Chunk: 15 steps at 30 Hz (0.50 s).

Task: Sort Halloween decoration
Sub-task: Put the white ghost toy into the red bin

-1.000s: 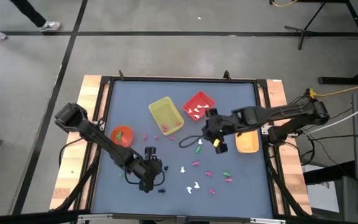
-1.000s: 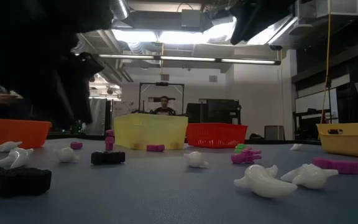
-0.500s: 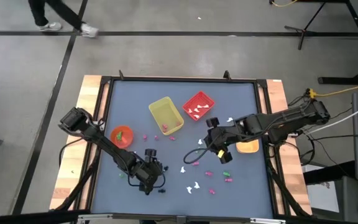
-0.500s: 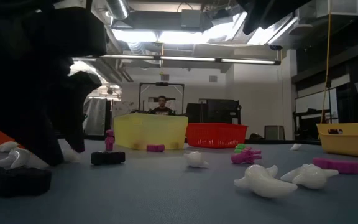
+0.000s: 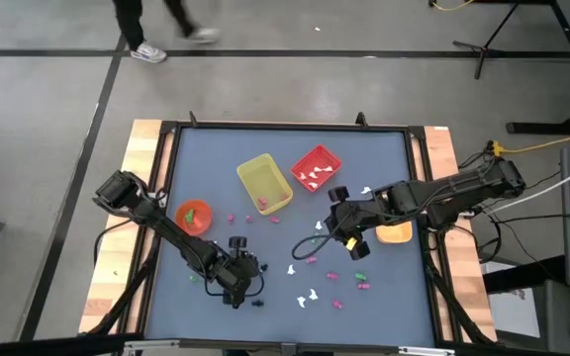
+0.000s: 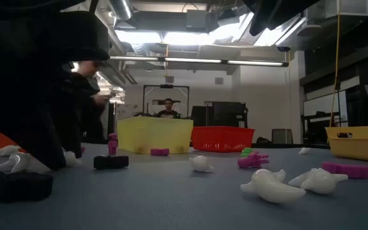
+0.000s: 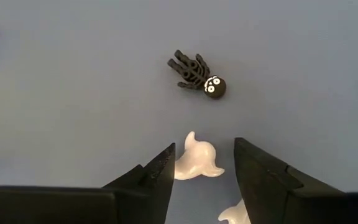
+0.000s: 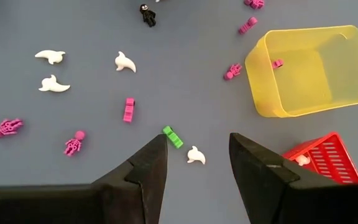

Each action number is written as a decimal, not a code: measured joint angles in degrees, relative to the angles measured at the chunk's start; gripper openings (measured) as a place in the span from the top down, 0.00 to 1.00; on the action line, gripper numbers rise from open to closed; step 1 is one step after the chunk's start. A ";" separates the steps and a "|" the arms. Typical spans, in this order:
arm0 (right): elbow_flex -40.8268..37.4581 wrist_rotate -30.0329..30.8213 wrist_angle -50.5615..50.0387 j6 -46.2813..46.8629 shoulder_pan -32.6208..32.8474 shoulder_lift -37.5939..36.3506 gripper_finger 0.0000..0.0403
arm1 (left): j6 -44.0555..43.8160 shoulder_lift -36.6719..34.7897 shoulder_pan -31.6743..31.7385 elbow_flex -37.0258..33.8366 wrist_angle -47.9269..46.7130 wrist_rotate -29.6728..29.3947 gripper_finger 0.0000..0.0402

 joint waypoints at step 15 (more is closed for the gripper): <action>0.00 0.00 -0.02 0.26 -0.02 0.00 0.58 | -0.02 0.00 0.02 0.00 -0.22 0.78 0.78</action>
